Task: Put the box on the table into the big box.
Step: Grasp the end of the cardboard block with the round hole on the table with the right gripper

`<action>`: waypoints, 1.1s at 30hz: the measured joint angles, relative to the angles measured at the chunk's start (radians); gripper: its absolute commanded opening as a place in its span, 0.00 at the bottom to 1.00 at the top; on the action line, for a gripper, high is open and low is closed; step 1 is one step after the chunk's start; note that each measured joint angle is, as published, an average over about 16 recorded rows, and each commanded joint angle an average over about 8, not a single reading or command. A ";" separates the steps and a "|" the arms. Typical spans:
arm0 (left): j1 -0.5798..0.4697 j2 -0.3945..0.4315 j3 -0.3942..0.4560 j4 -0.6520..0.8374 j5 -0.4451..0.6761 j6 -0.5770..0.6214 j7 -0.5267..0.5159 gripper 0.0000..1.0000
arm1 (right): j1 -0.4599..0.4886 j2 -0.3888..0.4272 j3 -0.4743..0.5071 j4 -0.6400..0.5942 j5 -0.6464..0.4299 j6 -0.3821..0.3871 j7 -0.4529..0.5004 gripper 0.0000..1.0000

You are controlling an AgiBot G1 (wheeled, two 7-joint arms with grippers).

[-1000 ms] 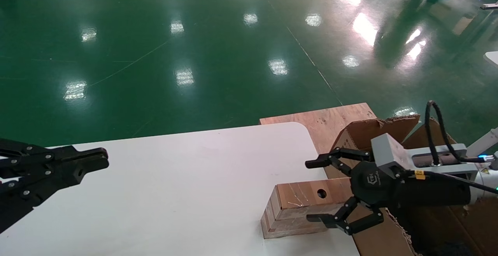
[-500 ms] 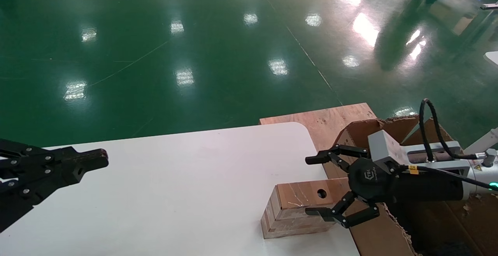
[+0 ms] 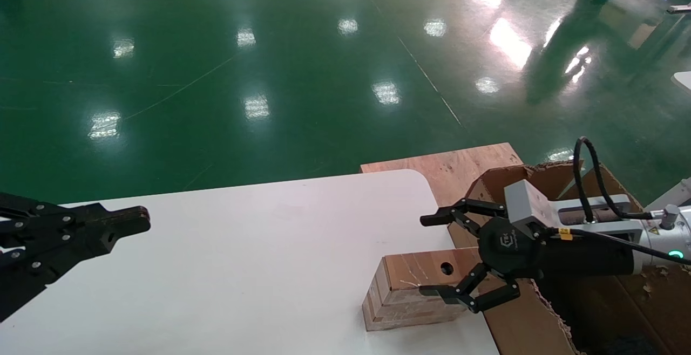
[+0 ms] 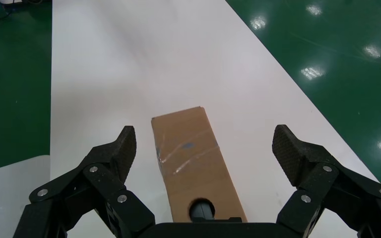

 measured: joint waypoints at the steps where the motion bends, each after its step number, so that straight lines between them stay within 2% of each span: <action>1: 0.000 0.000 0.000 0.000 0.000 0.000 0.000 0.00 | 0.000 0.000 -0.003 -0.005 0.002 -0.001 -0.002 1.00; 33: 0.000 0.000 0.000 0.000 0.000 0.000 0.000 0.00 | 0.012 -0.017 -0.141 -0.136 0.048 -0.011 -0.077 1.00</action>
